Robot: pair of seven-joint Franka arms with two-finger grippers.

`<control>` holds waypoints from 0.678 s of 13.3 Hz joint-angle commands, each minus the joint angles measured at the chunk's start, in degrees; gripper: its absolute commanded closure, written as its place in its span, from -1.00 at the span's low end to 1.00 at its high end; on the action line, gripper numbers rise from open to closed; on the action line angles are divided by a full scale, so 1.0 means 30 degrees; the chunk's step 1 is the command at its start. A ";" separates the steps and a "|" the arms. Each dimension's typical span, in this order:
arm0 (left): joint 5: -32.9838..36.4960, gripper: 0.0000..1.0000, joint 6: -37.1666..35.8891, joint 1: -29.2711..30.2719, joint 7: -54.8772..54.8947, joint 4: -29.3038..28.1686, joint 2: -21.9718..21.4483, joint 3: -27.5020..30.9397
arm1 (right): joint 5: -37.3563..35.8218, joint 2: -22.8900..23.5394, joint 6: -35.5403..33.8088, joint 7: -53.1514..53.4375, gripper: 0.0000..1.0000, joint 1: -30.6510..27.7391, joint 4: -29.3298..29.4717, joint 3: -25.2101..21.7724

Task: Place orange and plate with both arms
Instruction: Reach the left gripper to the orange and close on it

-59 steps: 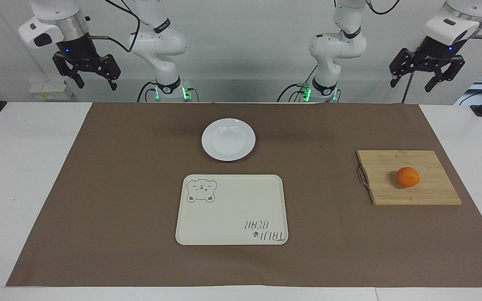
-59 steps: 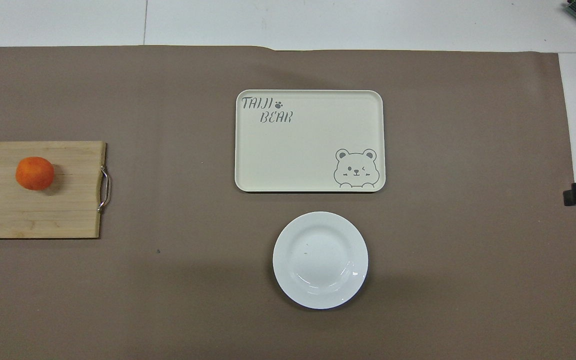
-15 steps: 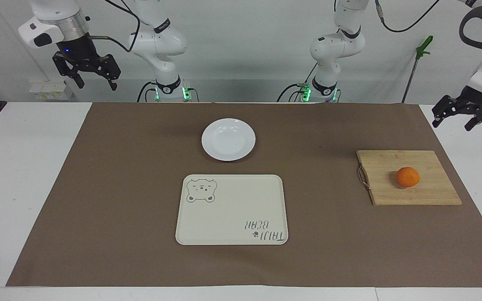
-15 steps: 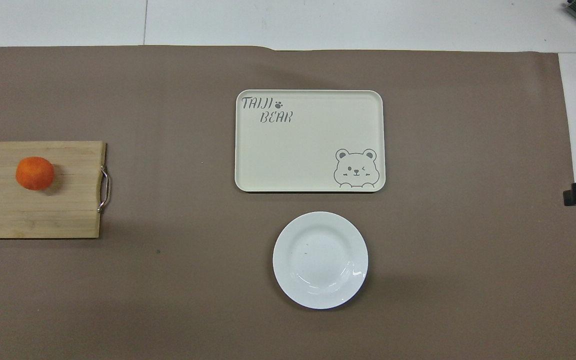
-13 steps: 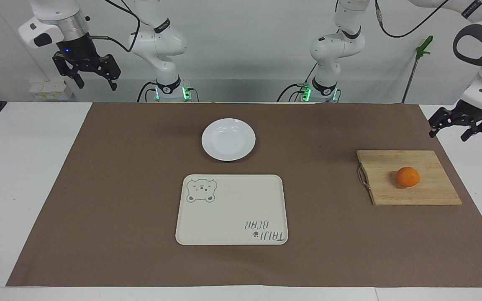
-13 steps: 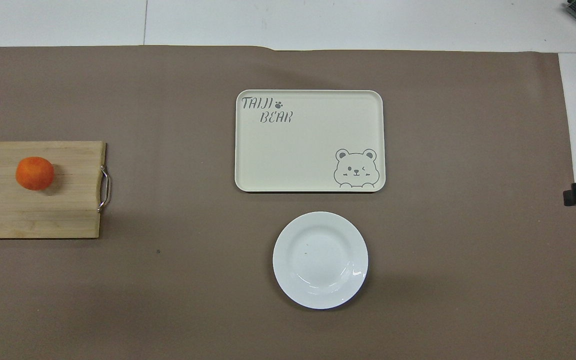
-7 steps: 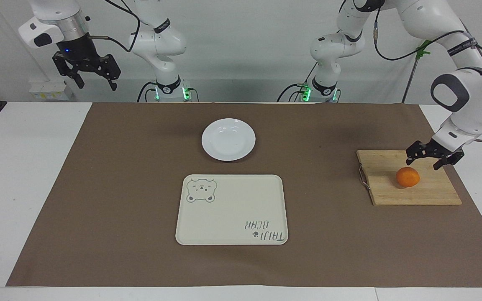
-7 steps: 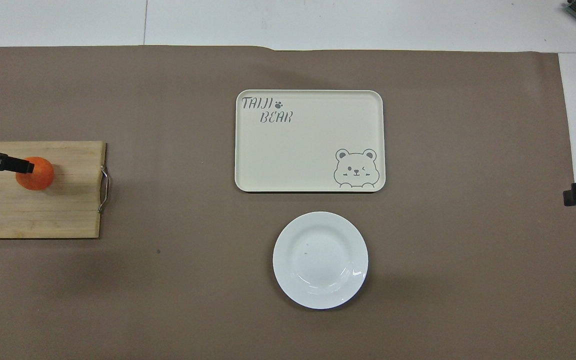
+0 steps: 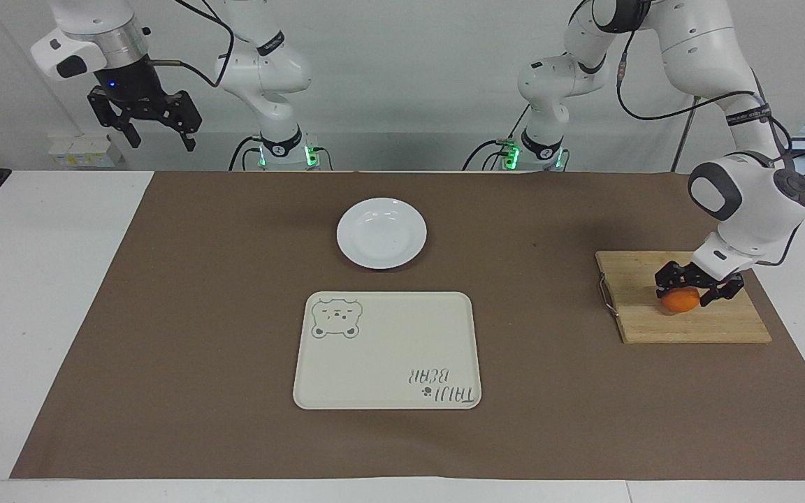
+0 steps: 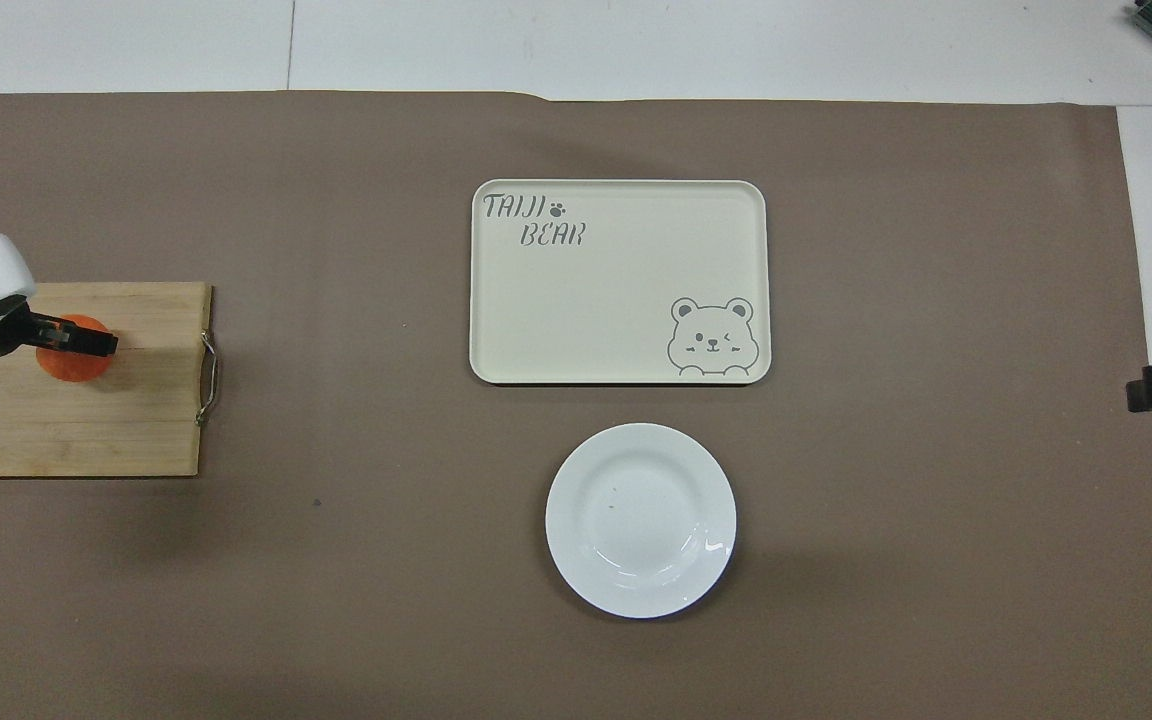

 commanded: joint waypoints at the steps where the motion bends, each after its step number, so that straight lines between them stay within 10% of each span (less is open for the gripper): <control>1: -0.0277 0.74 0.0253 -0.0241 0.0533 -0.0655 -0.0513 0.0238 | -0.0180 -0.0093 -0.0324 -0.0351 -1.00 -0.0135 0.0099 0.0103; 2: -0.0277 1.00 -0.0300 -0.0241 0.0533 -0.0626 -0.0629 0.0238 | -0.0180 -0.0093 -0.0324 -0.0351 -1.00 -0.0135 0.0099 0.0103; 9: -0.0277 1.00 -0.4256 -0.3484 -0.0109 -0.0508 -0.3177 0.0150 | -0.0180 -0.0094 -0.0324 -0.0380 -1.00 -0.0135 0.0099 0.0103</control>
